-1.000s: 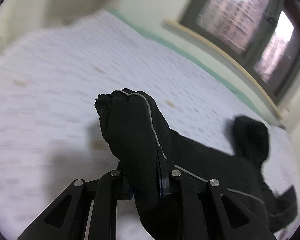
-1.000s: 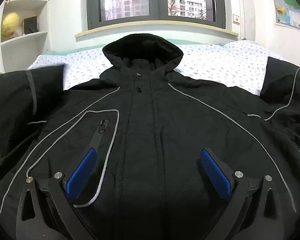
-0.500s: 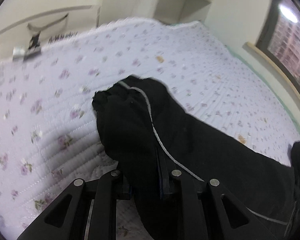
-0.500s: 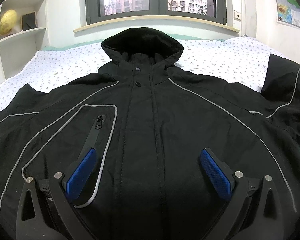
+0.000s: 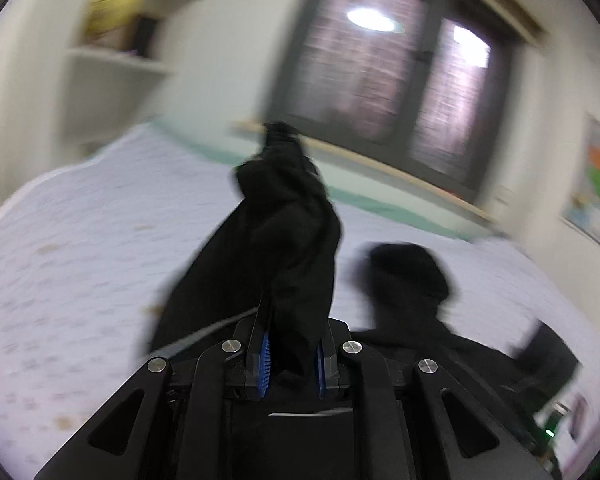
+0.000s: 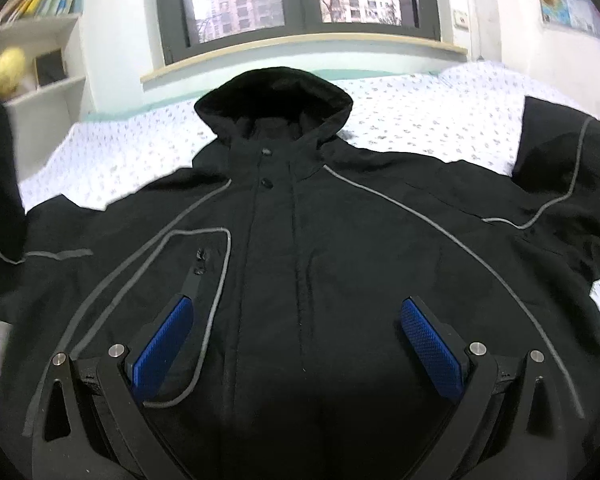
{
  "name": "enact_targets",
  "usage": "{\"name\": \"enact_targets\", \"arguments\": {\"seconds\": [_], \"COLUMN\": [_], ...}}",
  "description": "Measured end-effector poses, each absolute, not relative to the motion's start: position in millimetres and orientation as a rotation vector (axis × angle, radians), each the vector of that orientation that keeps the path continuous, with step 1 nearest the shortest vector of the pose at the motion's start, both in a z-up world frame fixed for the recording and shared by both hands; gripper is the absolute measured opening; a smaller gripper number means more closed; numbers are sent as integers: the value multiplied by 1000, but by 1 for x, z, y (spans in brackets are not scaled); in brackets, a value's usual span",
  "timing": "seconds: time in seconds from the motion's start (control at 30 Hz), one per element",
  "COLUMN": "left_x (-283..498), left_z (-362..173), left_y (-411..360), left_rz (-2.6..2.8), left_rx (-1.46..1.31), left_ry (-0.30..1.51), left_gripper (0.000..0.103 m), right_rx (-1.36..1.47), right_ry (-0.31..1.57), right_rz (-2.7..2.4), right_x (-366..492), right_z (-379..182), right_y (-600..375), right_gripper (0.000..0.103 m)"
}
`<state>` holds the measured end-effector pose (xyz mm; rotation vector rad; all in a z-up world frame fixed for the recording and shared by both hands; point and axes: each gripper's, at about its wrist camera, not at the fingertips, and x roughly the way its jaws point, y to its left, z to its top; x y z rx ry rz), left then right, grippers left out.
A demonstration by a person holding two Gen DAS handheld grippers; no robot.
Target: Fold large clothes
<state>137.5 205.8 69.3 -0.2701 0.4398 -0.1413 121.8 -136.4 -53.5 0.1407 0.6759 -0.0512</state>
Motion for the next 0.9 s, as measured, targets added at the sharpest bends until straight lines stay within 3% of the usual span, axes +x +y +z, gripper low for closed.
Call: {"name": "enact_targets", "arguments": {"seconds": [0.2, 0.37, 0.5, 0.57, 0.8, 0.9], "left_x": [160, 195, 208, 202, 167, 150], "left_z": [62, -16, -92, -104, -40, -7], "left_y": [64, -36, -86, -99, -63, -40], "left_rz": [-472, -565, -632, -629, -831, -778], "left_rx": [-227, -164, -102, -37, -200, -218], "left_ry": [542, 775, 992, 1013, 916, 813], "left_gripper": [17, 17, 19, 19, 60, 63], "right_rx": [130, 55, 38, 18, 316, 456], "right_ry": [643, 655, 718, 769, 907, 983], "right_rz": [1, -22, -24, -15, 129, 150], "right_x": [89, 81, 84, 89, 120, 141], "right_z": [2, 29, 25, 16, 5, -8], "right_y": [-169, -203, -226, -232, -264, -264], "right_gripper": [103, 103, 103, 103, 103, 103]}}
